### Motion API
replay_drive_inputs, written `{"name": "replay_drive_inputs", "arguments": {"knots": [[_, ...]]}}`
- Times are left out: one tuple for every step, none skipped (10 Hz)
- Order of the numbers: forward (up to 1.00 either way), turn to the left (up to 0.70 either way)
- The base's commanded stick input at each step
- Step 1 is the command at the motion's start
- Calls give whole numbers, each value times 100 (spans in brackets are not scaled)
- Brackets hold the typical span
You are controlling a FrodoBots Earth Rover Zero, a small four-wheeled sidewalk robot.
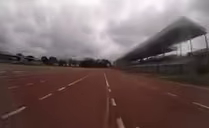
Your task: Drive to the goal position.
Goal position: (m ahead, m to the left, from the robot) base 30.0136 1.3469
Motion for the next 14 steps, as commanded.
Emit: {"name": "replay_drive_inputs", "arguments": {"knots": [[70,0],[70,0],[70,0],[70,0],[70,0],[70,0],[70,0],[70,0],[70,0],[70,0],[70,0],[70,0],[70,0],[70,0]]}}
